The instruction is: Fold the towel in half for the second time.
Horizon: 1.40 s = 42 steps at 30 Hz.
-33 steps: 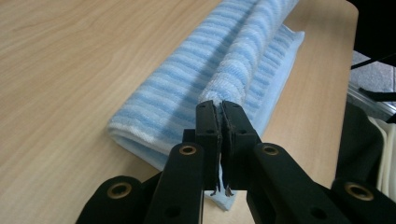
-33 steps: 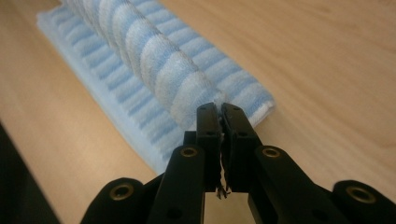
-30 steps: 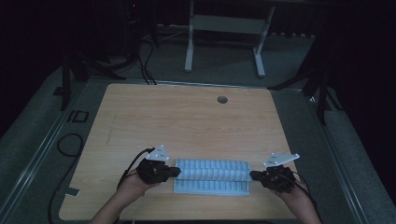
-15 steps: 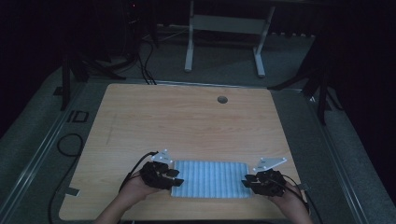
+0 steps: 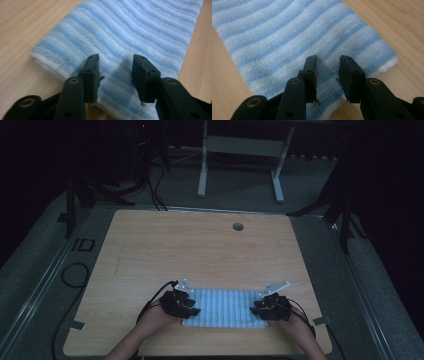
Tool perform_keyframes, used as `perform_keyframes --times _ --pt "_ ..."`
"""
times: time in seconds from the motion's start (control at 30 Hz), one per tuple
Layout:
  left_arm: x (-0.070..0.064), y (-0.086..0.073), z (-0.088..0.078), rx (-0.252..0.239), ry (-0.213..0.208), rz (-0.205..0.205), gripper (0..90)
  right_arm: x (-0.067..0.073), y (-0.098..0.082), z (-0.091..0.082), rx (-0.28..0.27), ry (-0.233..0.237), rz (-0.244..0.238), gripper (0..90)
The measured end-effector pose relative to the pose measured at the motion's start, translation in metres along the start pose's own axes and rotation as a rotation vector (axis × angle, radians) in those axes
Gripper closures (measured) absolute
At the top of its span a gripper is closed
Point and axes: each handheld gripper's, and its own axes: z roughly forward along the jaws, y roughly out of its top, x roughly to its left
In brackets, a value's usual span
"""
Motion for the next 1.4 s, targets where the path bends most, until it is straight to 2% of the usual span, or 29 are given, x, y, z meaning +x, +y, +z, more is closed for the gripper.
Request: perform_keyframes --times 0.13,0.27,0.33,0.4,0.43,0.47,0.53,0.6,0.63,0.73,0.97,1.1,1.23,1.27,1.3,1.4 --pt "0.016 0.003 -0.002 -0.007 0.010 -0.025 59.4 -0.006 0.013 0.008 0.001 0.005 0.001 65.3" --pt "0.028 0.005 -0.004 -0.002 0.035 -0.020 59.3 -0.012 0.023 0.016 -0.007 -0.005 -0.002 64.1" --pt "0.040 0.006 -0.007 -0.003 0.040 -0.035 59.4 -0.018 0.037 0.025 -0.010 -0.003 0.002 64.0" --pt "0.043 0.007 -0.007 -0.006 0.041 -0.040 59.3 -0.019 0.040 0.027 -0.008 -0.005 -0.002 64.0" --pt "0.054 0.008 -0.010 -0.005 0.053 -0.053 59.3 -0.021 0.044 0.029 -0.006 -0.007 -0.002 63.9" --pt "0.058 0.009 -0.010 -0.005 0.061 -0.055 59.4 -0.024 0.054 0.035 0.000 -0.009 -0.004 63.8" --pt "0.067 0.010 -0.012 0.000 0.085 -0.063 59.4 -0.026 0.063 0.041 -0.001 -0.013 -0.005 63.7" --pt "0.072 0.011 -0.014 0.003 0.088 -0.069 59.4 -0.027 0.067 0.044 -0.002 -0.011 -0.003 63.7" --pt "0.080 0.013 -0.015 0.007 0.106 -0.079 59.4 -0.029 0.071 0.047 -0.003 -0.011 -0.004 63.5" --pt "0.090 0.015 -0.017 0.015 0.121 -0.086 59.4 -0.035 0.087 0.057 0.000 -0.009 0.009 62.8" --pt "0.110 0.019 -0.021 0.026 0.145 -0.109 59.4 -0.042 0.107 0.070 0.003 -0.008 0.012 61.7" --pt "0.116 0.022 -0.021 0.030 0.161 -0.114 59.4 -0.044 0.115 0.075 0.004 -0.007 0.028 61.6" --pt "0.117 0.022 -0.021 0.027 0.168 -0.120 59.2 -0.044 0.118 0.076 0.011 -0.013 0.024 61.6" --pt "0.115 0.022 -0.023 0.020 0.171 -0.119 59.2 -0.044 0.118 0.076 0.011 -0.014 0.023 59.8" --pt "0.113 0.022 -0.024 0.020 0.176 -0.121 54.4 -0.043 0.118 0.073 0.004 0.015 0.018 48.6" --pt "0.108 0.021 -0.028 -0.017 0.181 -0.133 45.1 -0.042 0.116 0.069 -0.021 0.013 0.005 39.5"
